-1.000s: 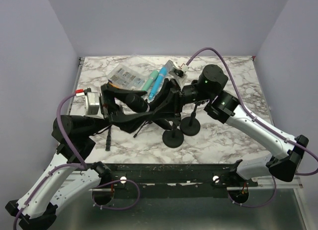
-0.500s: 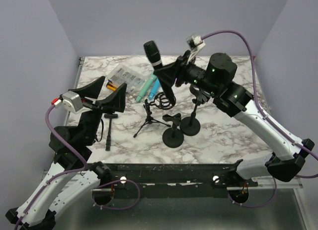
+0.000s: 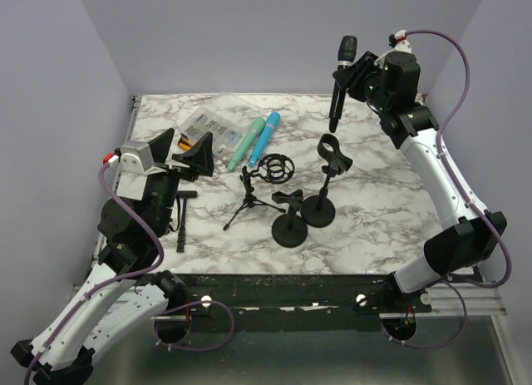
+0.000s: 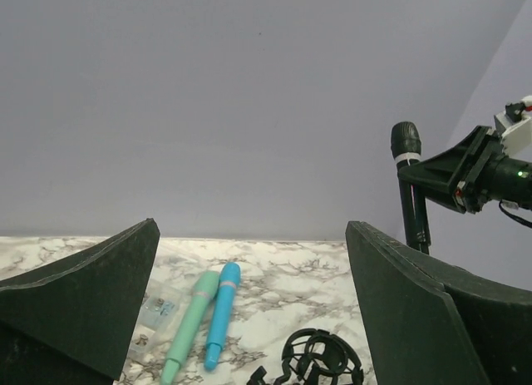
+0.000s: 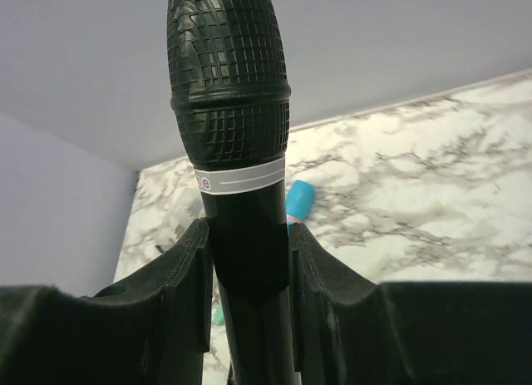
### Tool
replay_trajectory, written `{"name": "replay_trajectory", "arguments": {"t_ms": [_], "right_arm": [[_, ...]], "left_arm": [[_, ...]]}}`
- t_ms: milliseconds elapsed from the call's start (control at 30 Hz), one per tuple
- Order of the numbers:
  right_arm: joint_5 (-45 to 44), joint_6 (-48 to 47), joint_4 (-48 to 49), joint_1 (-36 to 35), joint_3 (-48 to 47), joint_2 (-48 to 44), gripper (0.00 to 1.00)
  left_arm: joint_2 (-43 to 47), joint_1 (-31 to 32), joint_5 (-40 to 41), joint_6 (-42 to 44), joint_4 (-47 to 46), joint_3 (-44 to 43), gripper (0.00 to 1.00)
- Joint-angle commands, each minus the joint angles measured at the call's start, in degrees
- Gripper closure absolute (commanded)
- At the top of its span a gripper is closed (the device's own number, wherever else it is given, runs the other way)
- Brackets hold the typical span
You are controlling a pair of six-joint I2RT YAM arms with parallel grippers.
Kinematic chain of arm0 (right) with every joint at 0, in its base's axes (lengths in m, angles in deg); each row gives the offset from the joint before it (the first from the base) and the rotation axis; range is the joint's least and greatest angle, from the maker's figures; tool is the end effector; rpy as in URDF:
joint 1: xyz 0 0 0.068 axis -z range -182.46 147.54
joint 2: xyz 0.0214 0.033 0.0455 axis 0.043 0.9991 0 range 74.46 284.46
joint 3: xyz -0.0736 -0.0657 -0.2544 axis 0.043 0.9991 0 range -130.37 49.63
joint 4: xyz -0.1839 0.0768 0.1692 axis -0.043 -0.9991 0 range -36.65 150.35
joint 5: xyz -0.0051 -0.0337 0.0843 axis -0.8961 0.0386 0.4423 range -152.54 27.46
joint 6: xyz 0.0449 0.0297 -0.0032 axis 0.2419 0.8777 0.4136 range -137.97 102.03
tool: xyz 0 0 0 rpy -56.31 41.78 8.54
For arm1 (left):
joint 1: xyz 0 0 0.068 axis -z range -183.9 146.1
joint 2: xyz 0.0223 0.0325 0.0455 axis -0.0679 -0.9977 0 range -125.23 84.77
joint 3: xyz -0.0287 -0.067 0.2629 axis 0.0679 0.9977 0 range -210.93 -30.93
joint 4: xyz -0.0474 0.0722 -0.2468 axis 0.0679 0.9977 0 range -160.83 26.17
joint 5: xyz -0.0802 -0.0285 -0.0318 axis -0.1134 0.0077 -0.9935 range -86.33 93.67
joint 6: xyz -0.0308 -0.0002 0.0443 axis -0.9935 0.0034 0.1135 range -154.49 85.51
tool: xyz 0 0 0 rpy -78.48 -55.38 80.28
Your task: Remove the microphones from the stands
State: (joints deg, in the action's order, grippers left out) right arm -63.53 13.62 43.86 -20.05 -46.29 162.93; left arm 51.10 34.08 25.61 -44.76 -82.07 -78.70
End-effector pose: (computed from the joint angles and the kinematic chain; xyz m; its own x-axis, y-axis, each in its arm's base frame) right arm 0.3398 0.1071 0.4516 -0.2771 0.4617 -0.8427 -0.1650 0.8411 0.5151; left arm 0.1029 -0.0633 0.4235 0.2777 -0.4264 -0.8608 0.3598 0.8770 -0.3184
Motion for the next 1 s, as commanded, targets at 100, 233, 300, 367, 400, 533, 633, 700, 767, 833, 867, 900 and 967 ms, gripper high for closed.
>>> {"name": "replay_trajectory", "arguments": {"t_ms": [100, 233, 300, 367, 400, 533, 633, 700, 767, 833, 867, 900, 967], "right_arm": [[3.0, 6.1, 7.6, 5.1, 7.3, 4.6, 0.99], [6.3, 9.0, 13.7, 5.1, 12.6, 8.5, 0.99], [9.5, 11.7, 19.2, 5.1, 16.4, 10.2, 1.00], [12.2, 14.0, 24.2, 5.0, 20.1, 11.9, 1.00], [12.8, 15.2, 26.5, 4.9, 21.8, 12.5, 1.00], [14.1, 19.5, 36.9, 4.5, 29.2, 15.2, 1.00], [15.3, 21.7, 40.8, 3.8, 31.1, 18.3, 1.00], [14.6, 22.0, 42.4, 2.8, 31.6, 20.0, 1.00], [13.9, 22.5, 43.0, 2.1, 31.6, 21.8, 0.99], [13.9, 23.5, 43.6, 2.2, 31.3, 24.1, 0.99], [13.8, 23.6, 43.9, 2.1, 31.0, 24.9, 1.00], [13.4, 23.7, 43.6, 2.0, 30.4, 25.8, 0.99], [12.5, 24.6, 43.5, 2.0, 29.9, 27.1, 0.99]], "left_arm": [[-0.5, -0.1, 0.7, 0.4, 0.5, -1.2, 0.02], [-0.7, -0.1, 0.3, 0.0, 0.8, -1.3, 0.02], [-0.8, -0.1, 0.2, -0.2, 0.8, -1.2, 0.02], [-1.0, -0.1, 0.2, -0.2, 0.8, -1.2, 0.02], [-1.2, -0.1, 0.3, -0.3, 0.8, -1.2, 0.02], [-1.8, -0.1, -0.5, -0.9, 1.0, -1.2, 0.02], [-2.3, -0.1, -0.7, -1.2, 1.3, -1.3, 0.02], [-2.4, -0.1, -1.0, -1.4, 1.5, -1.5, 0.03], [-2.4, -0.1, -1.0, -1.4, 1.4, -1.4, 0.04], [-2.7, -0.1, -1.0, -1.3, 1.4, -1.4, 0.05], [-2.7, -0.1, -1.0, -1.3, 1.5, -1.5, 0.05], [-2.9, -0.1, -1.2, -1.3, 1.6, -1.6, 0.05], [-3.0, -0.1, -1.2, -1.2, 1.8, -1.7, 0.05]]}}
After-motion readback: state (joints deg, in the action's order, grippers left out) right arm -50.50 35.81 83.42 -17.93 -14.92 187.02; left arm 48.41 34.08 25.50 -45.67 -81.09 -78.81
